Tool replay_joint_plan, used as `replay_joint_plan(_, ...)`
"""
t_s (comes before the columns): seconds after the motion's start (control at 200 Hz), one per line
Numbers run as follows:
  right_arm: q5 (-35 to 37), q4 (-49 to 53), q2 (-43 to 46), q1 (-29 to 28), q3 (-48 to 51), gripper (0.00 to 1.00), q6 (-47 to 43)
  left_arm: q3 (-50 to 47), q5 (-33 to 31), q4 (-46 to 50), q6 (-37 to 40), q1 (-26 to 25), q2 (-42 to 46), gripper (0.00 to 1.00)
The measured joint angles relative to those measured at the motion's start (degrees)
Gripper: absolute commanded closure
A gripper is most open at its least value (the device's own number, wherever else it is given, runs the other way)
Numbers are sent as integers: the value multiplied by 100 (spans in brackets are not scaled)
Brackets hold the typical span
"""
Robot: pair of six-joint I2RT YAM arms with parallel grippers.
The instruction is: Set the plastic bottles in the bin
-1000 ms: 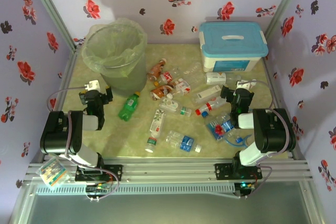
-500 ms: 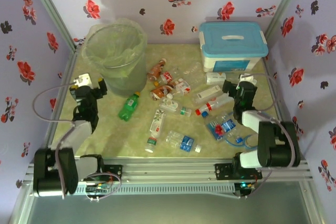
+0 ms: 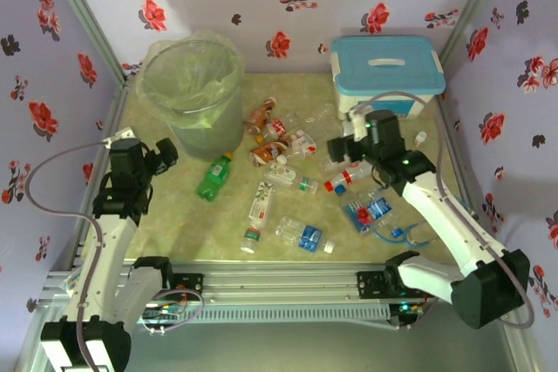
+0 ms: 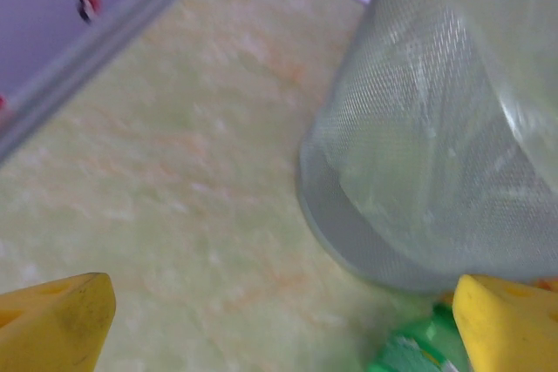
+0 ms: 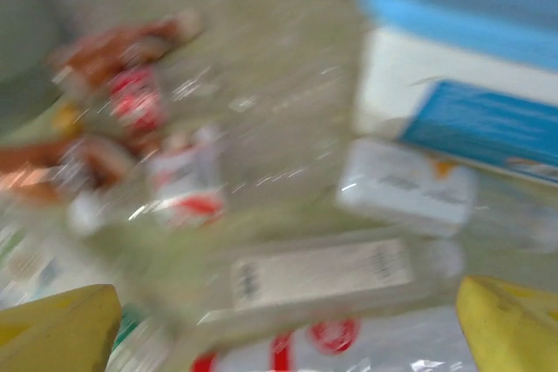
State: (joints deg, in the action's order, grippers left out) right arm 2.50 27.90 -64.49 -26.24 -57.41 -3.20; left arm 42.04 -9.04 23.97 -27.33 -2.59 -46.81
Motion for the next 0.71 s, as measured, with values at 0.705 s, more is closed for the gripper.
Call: replay_joint_plan(0.705, -697, 2900, -1947, -3008, -396, 1, -1576, 452, 1375, 1080, -804, -20, -90, 0)
